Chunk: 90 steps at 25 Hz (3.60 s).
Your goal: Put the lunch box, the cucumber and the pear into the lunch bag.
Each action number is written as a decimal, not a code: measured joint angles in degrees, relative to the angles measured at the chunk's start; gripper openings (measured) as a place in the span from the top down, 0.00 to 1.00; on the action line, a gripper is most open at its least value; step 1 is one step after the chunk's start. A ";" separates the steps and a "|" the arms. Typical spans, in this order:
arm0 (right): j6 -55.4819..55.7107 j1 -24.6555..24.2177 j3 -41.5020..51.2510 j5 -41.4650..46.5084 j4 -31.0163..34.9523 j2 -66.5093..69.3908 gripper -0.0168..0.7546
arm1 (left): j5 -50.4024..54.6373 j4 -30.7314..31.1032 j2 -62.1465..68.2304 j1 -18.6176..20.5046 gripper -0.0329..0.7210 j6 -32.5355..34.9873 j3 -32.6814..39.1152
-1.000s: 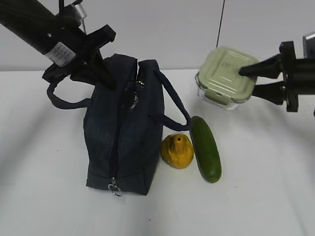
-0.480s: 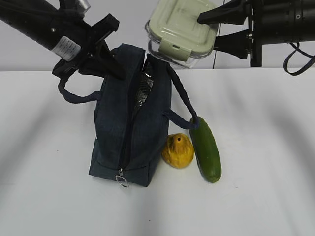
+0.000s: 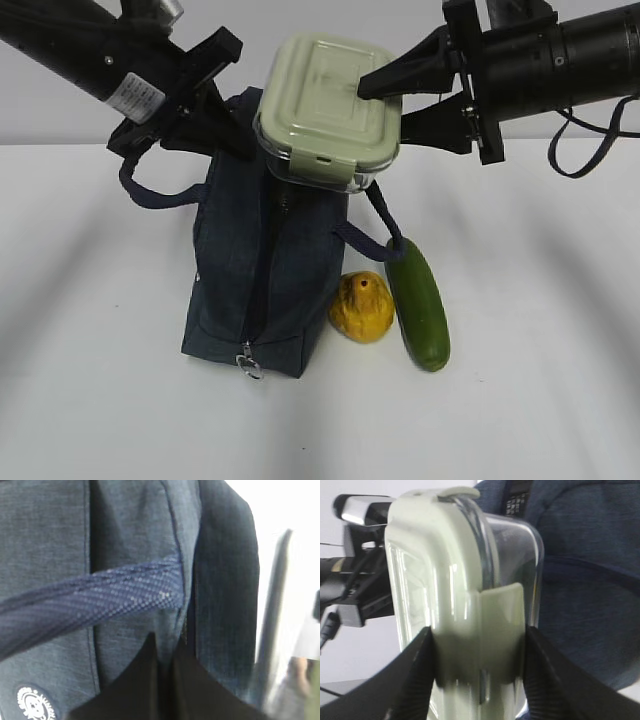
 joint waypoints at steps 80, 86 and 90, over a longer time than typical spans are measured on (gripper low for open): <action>11.35 14.16 -17.96 -7.73 -15.42 22.30 0.51 | 7.79 -25.02 13.05 6.13 0.95 18.57 -0.19; 11.35 14.29 -18.78 -7.35 -13.49 24.68 0.51 | 7.62 -25.05 13.05 6.13 0.95 18.57 -0.19; 9.67 14.57 -18.83 -7.35 -11.27 25.26 0.51 | 7.62 -25.13 13.05 6.13 0.95 18.57 -0.19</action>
